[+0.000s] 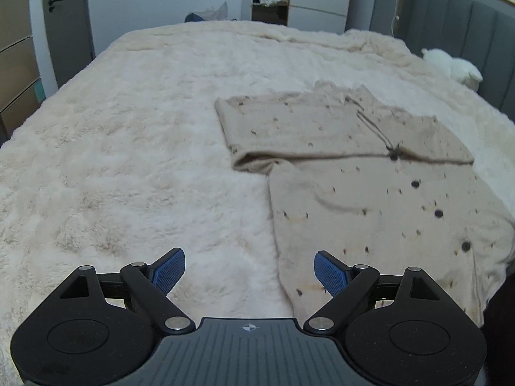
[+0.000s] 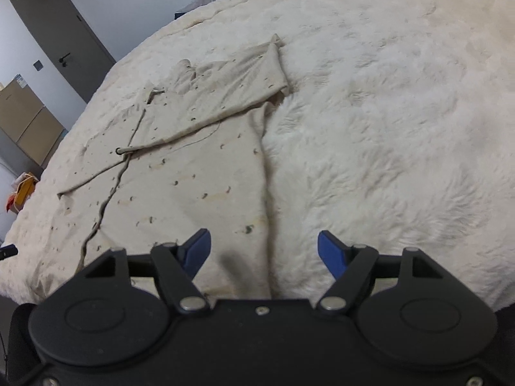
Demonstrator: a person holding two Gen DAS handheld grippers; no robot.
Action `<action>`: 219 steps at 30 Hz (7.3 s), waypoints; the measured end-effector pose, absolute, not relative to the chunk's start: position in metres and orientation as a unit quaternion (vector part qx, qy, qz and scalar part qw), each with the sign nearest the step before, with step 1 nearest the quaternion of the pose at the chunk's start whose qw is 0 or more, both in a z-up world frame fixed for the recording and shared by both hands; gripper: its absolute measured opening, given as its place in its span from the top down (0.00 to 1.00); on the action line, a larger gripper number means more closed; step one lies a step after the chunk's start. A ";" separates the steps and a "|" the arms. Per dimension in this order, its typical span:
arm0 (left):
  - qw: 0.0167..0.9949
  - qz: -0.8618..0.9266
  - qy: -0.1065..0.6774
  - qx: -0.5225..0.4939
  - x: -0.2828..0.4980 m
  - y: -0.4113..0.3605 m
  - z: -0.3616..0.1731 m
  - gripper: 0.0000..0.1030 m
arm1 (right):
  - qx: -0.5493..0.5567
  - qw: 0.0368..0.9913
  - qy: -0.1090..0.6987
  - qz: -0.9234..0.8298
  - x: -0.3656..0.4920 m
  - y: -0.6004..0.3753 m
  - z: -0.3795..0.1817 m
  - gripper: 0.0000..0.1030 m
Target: Fold clothes
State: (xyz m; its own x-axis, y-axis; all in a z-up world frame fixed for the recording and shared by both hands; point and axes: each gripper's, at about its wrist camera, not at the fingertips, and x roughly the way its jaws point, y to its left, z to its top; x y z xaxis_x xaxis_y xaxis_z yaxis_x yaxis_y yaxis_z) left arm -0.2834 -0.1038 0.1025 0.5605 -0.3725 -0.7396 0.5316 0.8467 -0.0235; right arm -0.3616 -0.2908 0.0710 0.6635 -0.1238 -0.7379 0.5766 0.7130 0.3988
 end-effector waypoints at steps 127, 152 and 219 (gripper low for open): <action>0.847 -0.283 0.417 -0.168 -0.079 -0.134 0.067 0.97 | 0.574 0.761 0.123 -0.278 -0.228 -0.384 0.035 0.97; 0.737 -0.231 0.542 -0.331 -0.111 -0.174 -0.004 0.44 | 0.611 0.732 0.152 -0.258 -0.252 -0.351 0.007 0.40; 0.848 -0.228 0.428 -0.212 -0.042 -0.159 0.086 0.58 | 0.508 0.780 0.172 -0.322 -0.264 -0.371 0.045 0.65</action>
